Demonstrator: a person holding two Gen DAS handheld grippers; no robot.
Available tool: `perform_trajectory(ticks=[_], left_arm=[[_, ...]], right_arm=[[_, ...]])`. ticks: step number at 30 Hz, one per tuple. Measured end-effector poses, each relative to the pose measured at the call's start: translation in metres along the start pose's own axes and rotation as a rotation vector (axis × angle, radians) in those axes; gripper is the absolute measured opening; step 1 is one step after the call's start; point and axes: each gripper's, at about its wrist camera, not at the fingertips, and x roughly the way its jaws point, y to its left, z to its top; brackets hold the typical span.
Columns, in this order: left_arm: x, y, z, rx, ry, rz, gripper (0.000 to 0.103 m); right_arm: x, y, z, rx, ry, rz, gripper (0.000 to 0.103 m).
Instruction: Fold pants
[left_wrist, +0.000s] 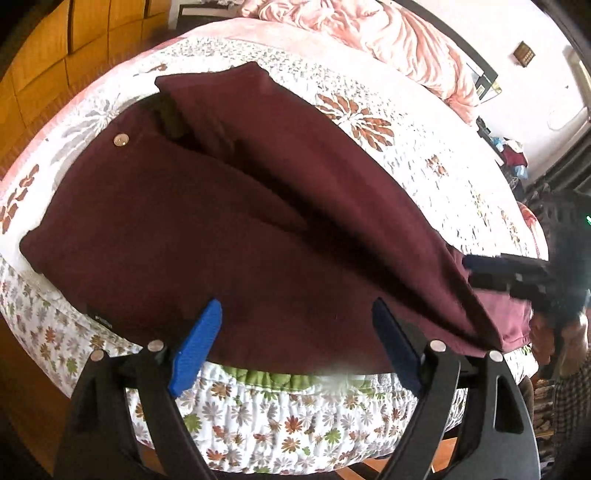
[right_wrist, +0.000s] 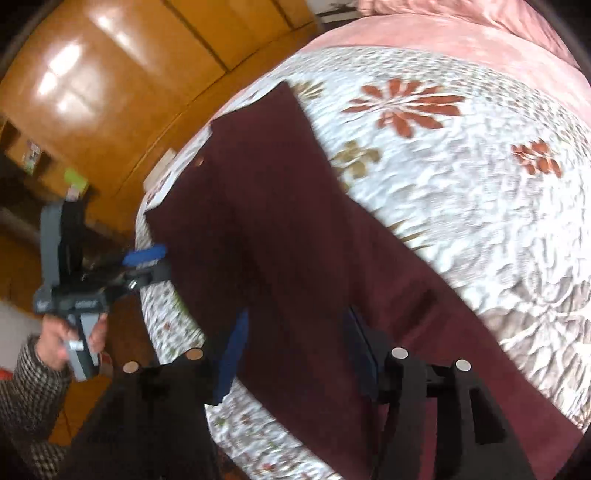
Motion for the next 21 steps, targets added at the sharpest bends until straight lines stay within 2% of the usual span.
perform_trajectory(ticks=[3, 6, 8, 9, 10, 11, 12, 13, 18, 20, 21], left_arm=[[0.003, 0.001, 0.0, -0.008, 0.008, -0.006, 0.085], [0.004, 0.003, -0.003, -0.007, 0.021, -0.009, 0.085], [0.002, 0.007, -0.007, -0.007, 0.025, -0.012, 0.085], [0.002, 0.007, -0.006, -0.007, 0.026, -0.009, 0.085], [0.002, 0.008, -0.005, -0.008, 0.026, -0.008, 0.085], [0.002, 0.009, -0.004, -0.012, 0.025, -0.007, 0.085], [0.0, 0.012, -0.004, -0.016, 0.024, -0.006, 0.085], [0.0, 0.013, -0.003, -0.019, 0.024, -0.006, 0.085], [-0.011, 0.012, 0.01, -0.022, 0.008, -0.004, 0.085], [-0.017, 0.005, 0.023, -0.019, -0.002, -0.02, 0.086], [-0.02, -0.002, 0.033, -0.018, -0.006, -0.017, 0.089]], right_arm=[[0.007, -0.026, 0.009, 0.042, 0.025, -0.024, 0.067], [0.021, -0.046, 0.011, 0.077, 0.067, -0.002, 0.067], [0.035, -0.049, 0.009, 0.068, 0.106, 0.041, 0.067], [0.04, -0.045, 0.008, 0.04, 0.118, 0.049, 0.061], [0.043, -0.038, 0.007, 0.011, 0.134, 0.055, 0.044], [0.047, -0.029, 0.007, -0.032, 0.147, 0.04, 0.033], [0.048, -0.023, 0.007, -0.063, 0.154, 0.02, 0.011], [0.049, -0.02, 0.007, -0.076, 0.157, 0.023, 0.009], [0.01, 0.02, -0.008, -0.172, 0.032, 0.059, 0.009], [0.008, 0.039, -0.019, -0.228, 0.031, 0.05, 0.009], [0.011, 0.048, -0.027, -0.258, 0.042, 0.034, 0.009]])
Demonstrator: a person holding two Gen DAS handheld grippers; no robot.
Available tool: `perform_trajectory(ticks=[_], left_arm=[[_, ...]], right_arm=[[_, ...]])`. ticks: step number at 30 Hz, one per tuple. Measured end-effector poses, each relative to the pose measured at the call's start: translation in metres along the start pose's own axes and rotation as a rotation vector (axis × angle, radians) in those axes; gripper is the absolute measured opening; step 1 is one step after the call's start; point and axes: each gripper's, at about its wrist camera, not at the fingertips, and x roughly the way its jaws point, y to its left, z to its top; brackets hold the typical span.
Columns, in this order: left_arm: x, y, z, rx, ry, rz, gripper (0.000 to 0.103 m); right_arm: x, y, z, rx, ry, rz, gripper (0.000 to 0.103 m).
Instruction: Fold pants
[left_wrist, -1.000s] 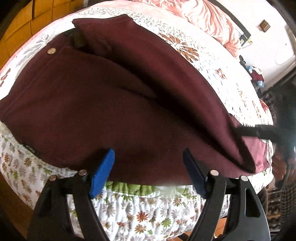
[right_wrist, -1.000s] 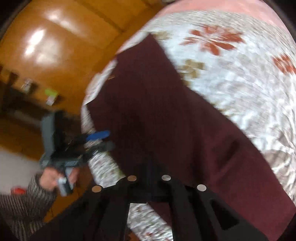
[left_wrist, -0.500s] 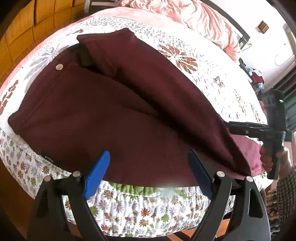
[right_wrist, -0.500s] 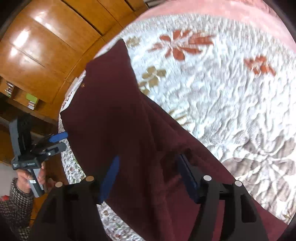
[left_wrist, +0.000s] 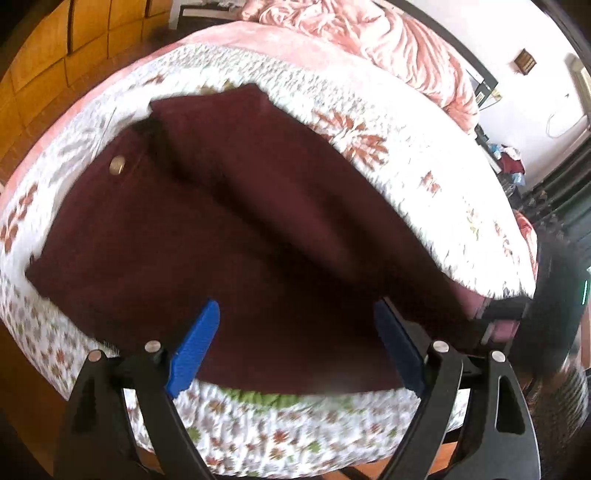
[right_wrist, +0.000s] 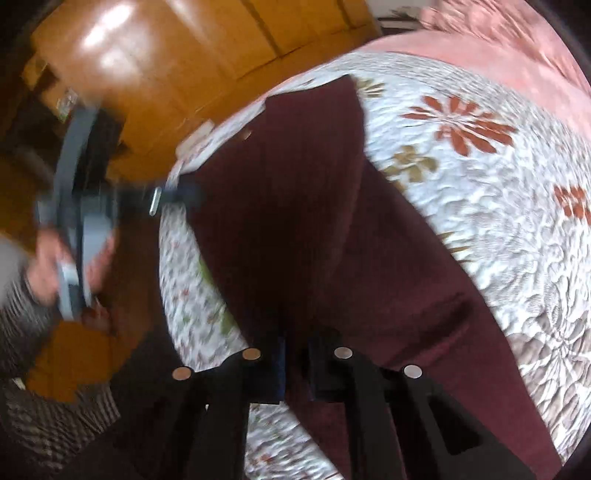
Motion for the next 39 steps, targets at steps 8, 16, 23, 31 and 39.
perform_trajectory(ticks=[8, 16, 23, 31, 39], left_arm=[[0.039, -0.061, 0.094, 0.06, 0.11, 0.18, 0.093], [0.135, -0.079, 0.169, 0.089, 0.375, 0.479, 0.093], [0.181, -0.066, 0.178, 0.054, 0.507, 0.556, 0.092], [0.179, -0.049, 0.174, 0.089, 0.507, 0.577, 0.016], [0.074, -0.028, 0.147, 0.031, 0.183, 0.447, 0.011]], right_arm=[[0.045, -0.003, -0.03, 0.076, 0.048, -0.026, 0.009], [0.039, -0.014, -0.035, 0.115, 0.009, 0.008, 0.009], [0.034, -0.026, -0.037, 0.16, -0.022, 0.06, 0.01], [0.036, -0.028, -0.04, 0.187, -0.039, 0.076, 0.01], [0.022, -0.033, -0.038, 0.213, -0.053, 0.062, 0.015]])
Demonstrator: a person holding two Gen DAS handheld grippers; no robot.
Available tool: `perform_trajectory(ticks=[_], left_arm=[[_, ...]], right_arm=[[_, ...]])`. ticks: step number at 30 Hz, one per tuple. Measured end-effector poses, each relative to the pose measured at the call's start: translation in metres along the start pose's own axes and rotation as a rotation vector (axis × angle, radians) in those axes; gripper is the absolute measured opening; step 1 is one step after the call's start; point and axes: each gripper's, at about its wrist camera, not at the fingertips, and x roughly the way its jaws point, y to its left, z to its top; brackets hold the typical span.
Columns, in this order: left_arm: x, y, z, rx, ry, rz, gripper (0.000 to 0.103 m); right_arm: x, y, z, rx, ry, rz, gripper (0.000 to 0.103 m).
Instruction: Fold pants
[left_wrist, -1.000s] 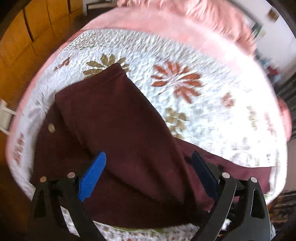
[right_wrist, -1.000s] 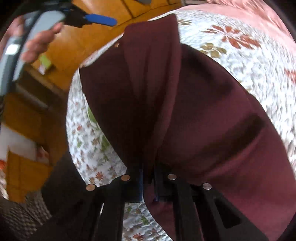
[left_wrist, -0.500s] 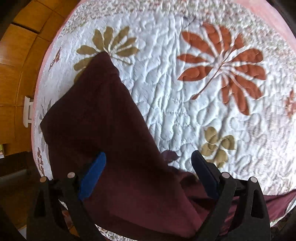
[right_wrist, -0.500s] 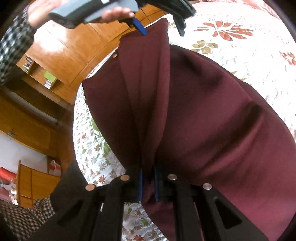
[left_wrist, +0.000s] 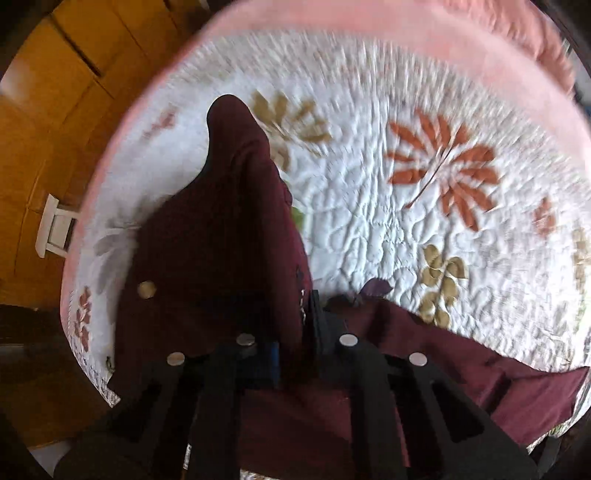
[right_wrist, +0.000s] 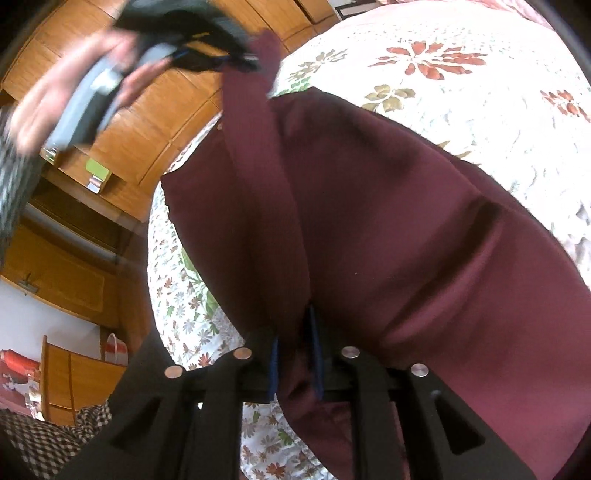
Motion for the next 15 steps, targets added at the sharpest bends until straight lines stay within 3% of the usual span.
perform_trajectory(ticks=[3, 6, 9, 11, 15], left_arm=[[-0.036, 0.028, -0.04, -0.053, -0.141, -0.033, 0.012], [-0.049, 0.056, -0.086, -0.124, -0.22, -0.049, 0.014], [-0.038, 0.08, -0.123, -0.231, -0.239, -0.084, 0.016], [-0.01, 0.102, -0.146, -0.315, -0.2, -0.114, 0.017], [0.039, 0.124, -0.171, -0.425, -0.139, -0.215, 0.022]], right_arm=[[-0.005, 0.003, 0.0, -0.006, -0.008, -0.007, 0.015], [-0.008, 0.007, 0.001, -0.006, -0.011, -0.004, 0.016], [-0.003, 0.015, -0.001, -0.031, 0.015, -0.038, 0.024], [0.0, 0.018, -0.003, -0.035, 0.034, -0.055, 0.03], [-0.002, 0.022, -0.011, -0.021, 0.054, -0.042, 0.052]])
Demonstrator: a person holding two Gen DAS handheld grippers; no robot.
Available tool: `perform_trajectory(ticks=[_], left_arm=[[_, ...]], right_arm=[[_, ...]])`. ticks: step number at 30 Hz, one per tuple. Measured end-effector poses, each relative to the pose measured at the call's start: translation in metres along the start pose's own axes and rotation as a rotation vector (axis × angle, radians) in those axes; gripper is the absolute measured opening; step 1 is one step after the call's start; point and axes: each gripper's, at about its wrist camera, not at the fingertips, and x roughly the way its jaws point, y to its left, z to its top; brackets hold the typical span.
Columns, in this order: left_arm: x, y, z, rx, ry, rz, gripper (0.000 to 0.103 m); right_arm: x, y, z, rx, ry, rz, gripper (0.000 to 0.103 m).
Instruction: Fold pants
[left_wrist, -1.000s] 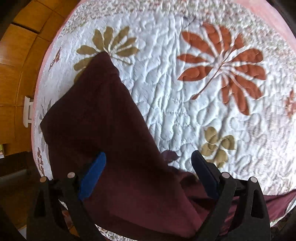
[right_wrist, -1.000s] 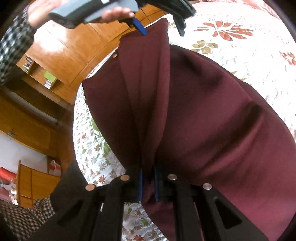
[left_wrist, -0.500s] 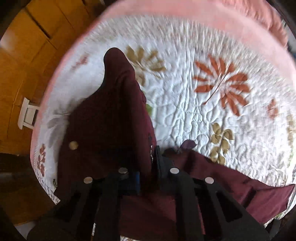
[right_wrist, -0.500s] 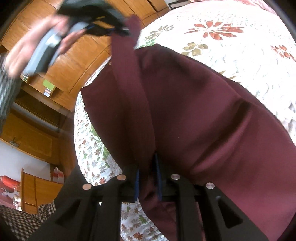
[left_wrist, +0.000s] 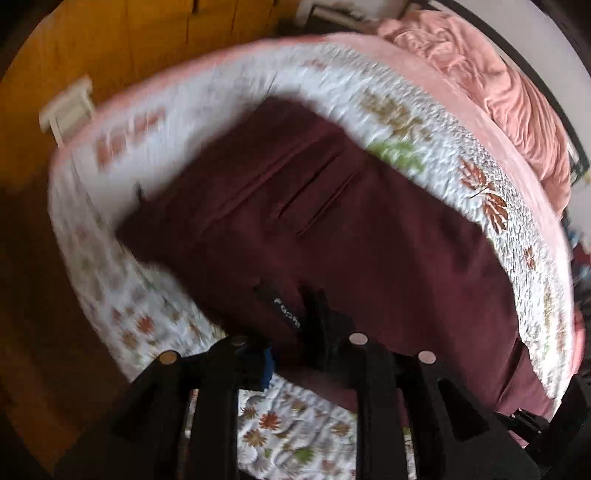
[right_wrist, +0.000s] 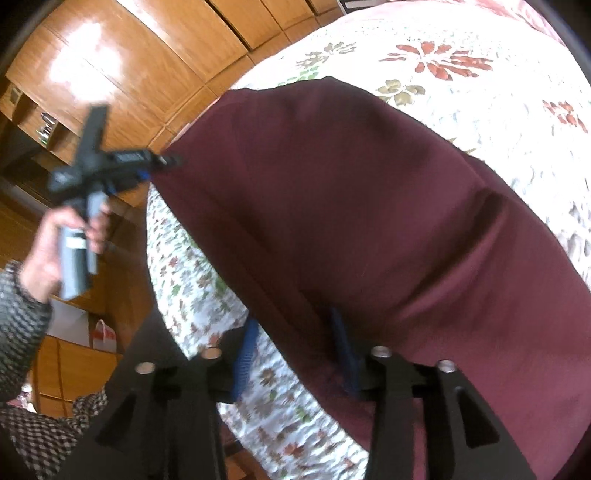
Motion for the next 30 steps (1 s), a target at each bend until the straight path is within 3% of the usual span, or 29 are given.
perform_trajectory(ticks=[1, 4, 5, 6, 8, 11, 13, 17, 23, 25, 27, 28, 30], left_arm=[[0.006, 0.005, -0.003, -0.01, -0.002, -0.017, 0.022], [0.001, 0.002, -0.006, 0.002, -0.031, -0.028, 0.026], [-0.004, -0.001, -0.007, 0.01, -0.034, -0.01, 0.037], [-0.011, -0.004, -0.008, 0.016, -0.032, 0.01, 0.054], [-0.028, -0.006, -0.014, 0.019, -0.053, 0.073, 0.071], [-0.056, -0.013, -0.027, 0.005, -0.091, 0.063, 0.07], [-0.073, -0.027, -0.044, 0.023, -0.124, -0.029, 0.067], [-0.066, -0.109, -0.063, 0.239, -0.085, -0.189, 0.071], [-0.018, -0.224, -0.099, 0.451, 0.043, -0.305, 0.075], [0.005, -0.252, -0.117, 0.536, 0.08, -0.29, 0.077], [0.038, -0.266, -0.137, 0.584, 0.192, -0.236, 0.078], [0.048, -0.269, -0.146, 0.623, 0.166, -0.194, 0.078], [0.047, -0.278, -0.157, 0.702, 0.13, -0.171, 0.088]], right_arm=[[-0.003, 0.0, -0.002, 0.01, -0.002, 0.008, 0.059], [-0.022, -0.007, -0.014, 0.069, -0.035, 0.044, 0.063], [-0.035, -0.014, -0.019, 0.112, -0.059, 0.047, 0.063], [-0.045, -0.022, -0.023, 0.15, -0.078, 0.046, 0.063], [-0.073, -0.043, -0.039, 0.262, -0.136, 0.037, 0.063], [-0.116, -0.079, -0.073, 0.448, -0.226, 0.013, 0.063], [-0.144, -0.101, -0.103, 0.57, -0.291, 0.027, 0.063], [-0.18, -0.121, -0.14, 0.659, -0.335, -0.055, 0.064], [-0.206, -0.147, -0.195, 0.82, -0.373, -0.102, 0.064], [-0.214, -0.154, -0.209, 0.861, -0.388, -0.116, 0.064], [-0.22, -0.165, -0.222, 0.889, -0.379, -0.132, 0.065], [-0.223, -0.171, -0.23, 0.913, -0.375, -0.138, 0.066], [-0.226, -0.183, -0.246, 0.957, -0.376, -0.125, 0.069]])
